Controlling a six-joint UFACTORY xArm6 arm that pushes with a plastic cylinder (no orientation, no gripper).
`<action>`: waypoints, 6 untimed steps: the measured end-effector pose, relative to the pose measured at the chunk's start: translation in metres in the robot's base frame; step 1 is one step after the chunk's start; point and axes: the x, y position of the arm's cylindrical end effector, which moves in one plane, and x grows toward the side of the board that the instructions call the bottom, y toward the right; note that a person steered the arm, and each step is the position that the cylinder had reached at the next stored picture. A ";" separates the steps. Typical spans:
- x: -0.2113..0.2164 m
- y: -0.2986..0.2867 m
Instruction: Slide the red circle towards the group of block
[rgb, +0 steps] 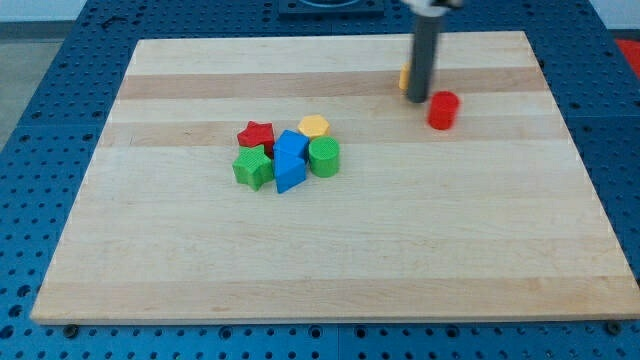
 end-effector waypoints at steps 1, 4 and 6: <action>-0.024 0.049; 0.034 0.040; 0.032 -0.051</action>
